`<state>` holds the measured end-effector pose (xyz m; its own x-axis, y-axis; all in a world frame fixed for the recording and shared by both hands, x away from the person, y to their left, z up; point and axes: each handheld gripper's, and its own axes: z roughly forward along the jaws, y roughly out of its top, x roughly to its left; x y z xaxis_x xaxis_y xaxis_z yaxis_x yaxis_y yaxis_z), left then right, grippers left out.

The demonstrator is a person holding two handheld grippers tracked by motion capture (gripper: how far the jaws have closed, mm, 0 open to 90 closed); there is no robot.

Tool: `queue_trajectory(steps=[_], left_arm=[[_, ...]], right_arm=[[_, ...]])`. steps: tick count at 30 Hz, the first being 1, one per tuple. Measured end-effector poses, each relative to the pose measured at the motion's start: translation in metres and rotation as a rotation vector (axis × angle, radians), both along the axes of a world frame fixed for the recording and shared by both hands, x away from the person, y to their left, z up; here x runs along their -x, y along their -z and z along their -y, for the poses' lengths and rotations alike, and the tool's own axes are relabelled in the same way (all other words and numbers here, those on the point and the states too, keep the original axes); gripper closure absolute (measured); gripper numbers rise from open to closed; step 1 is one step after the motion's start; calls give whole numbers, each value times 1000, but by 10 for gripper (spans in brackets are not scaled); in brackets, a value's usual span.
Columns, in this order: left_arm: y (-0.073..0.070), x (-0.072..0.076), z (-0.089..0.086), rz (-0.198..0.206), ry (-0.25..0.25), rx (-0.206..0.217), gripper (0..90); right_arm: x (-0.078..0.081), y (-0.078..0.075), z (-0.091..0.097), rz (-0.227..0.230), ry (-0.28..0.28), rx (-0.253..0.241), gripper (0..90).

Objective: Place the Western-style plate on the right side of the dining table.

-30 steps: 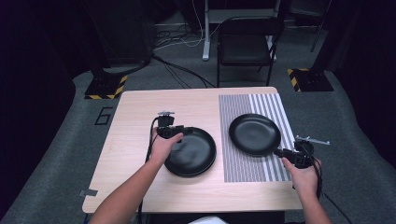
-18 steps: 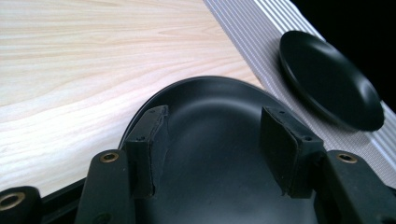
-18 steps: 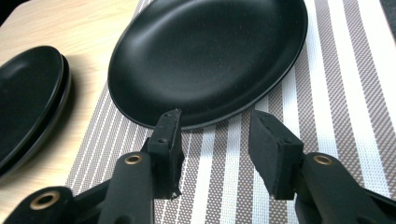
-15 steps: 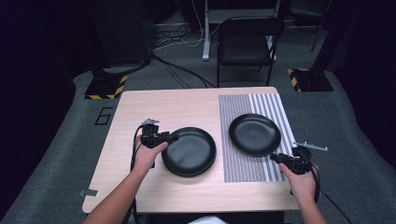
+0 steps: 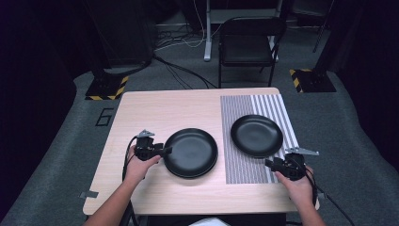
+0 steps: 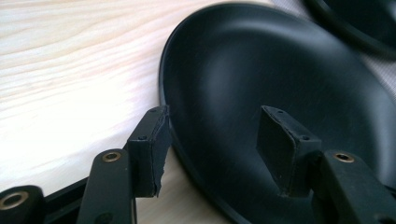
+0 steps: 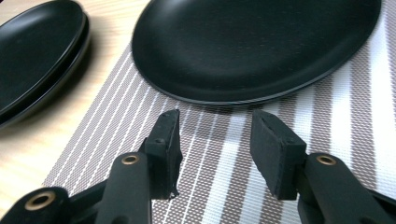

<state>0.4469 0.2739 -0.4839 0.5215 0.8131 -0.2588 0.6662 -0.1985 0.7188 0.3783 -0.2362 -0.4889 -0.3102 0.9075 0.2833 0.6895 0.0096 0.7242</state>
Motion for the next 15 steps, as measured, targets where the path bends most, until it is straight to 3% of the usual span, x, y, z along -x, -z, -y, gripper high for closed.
queue_trajectory(steps=[3, 6, 10, 15], left_arm=[[-1, 4, -2, 2, 27, -34, 443], [-4, 9, -1, 17, 53, -27, 442], [-8, 12, -7, 86, 69, -28, 452], [-8, 10, -17, 108, 86, -55, 462]], right_arm=[[1, 0, -3, 7, -26, -6, 518], [2, -3, -4, 23, -45, -24, 517], [3, -4, -8, 39, -84, -28, 516], [3, -5, -11, 41, -103, -23, 516]])
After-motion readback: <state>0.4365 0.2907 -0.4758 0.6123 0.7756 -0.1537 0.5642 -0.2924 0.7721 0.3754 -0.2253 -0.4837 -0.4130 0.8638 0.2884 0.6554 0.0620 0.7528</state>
